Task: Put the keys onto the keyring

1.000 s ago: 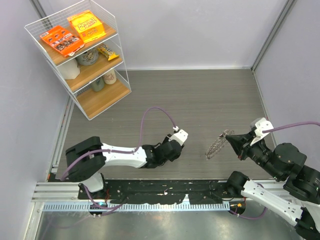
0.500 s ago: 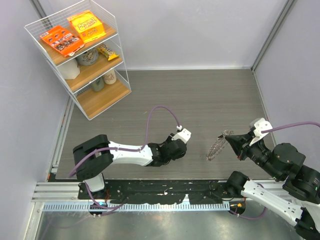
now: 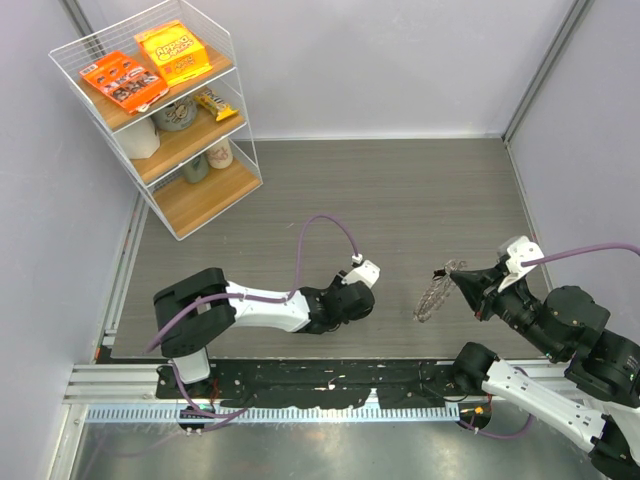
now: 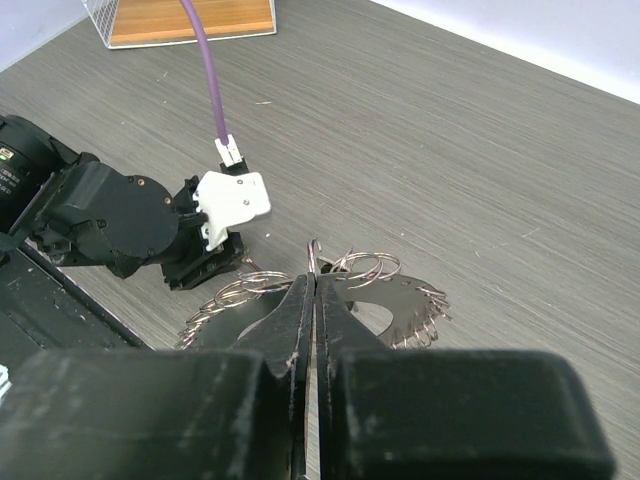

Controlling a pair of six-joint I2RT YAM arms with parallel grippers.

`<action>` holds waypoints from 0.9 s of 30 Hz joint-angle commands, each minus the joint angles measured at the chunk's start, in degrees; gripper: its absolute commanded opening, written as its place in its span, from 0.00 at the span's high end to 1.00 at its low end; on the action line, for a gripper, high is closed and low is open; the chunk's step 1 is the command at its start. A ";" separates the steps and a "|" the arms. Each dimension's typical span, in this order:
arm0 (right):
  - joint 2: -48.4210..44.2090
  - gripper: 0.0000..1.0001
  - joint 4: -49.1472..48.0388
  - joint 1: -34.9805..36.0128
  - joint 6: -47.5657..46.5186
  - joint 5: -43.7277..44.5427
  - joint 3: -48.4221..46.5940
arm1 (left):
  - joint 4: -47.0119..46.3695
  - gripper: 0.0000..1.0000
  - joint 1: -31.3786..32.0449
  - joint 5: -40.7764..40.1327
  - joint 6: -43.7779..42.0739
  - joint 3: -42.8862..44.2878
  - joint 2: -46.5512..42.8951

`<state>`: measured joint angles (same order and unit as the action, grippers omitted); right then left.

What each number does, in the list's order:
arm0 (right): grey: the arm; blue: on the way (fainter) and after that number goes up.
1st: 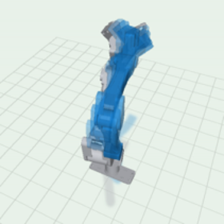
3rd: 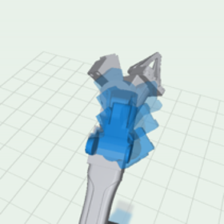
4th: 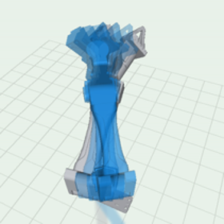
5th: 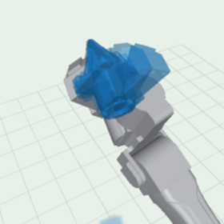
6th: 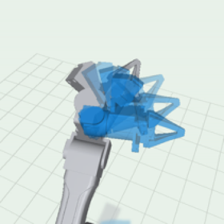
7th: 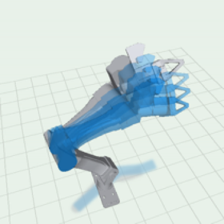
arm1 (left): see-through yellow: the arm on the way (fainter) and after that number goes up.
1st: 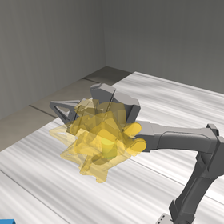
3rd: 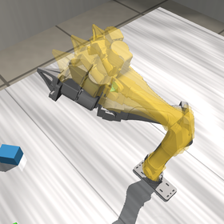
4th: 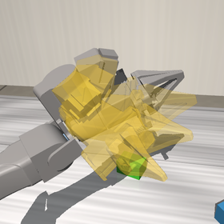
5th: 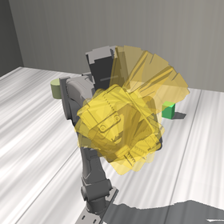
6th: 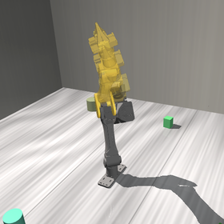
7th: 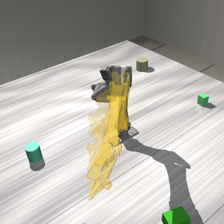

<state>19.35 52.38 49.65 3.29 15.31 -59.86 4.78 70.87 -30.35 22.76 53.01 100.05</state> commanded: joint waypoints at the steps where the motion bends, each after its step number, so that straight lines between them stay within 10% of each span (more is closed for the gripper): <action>1: -0.81 0.94 -2.90 0.01 -0.56 -0.02 -0.44 | -0.47 0.58 0.41 -0.33 1.84 1.83 0.93; 13: -1.16 0.95 -2.72 0.01 -0.30 -0.02 -0.44 | -2.31 1.00 0.32 -0.15 1.06 0.87 2.34; 27: 0.07 0.95 -3.86 -0.08 0.23 -1.60 0.00 | -6.09 1.00 0.32 2.66 -6.58 -5.37 -13.46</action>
<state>18.74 52.34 49.65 3.33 14.61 -59.61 2.22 70.94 -29.21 20.16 49.15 94.39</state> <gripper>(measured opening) 0.064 0.031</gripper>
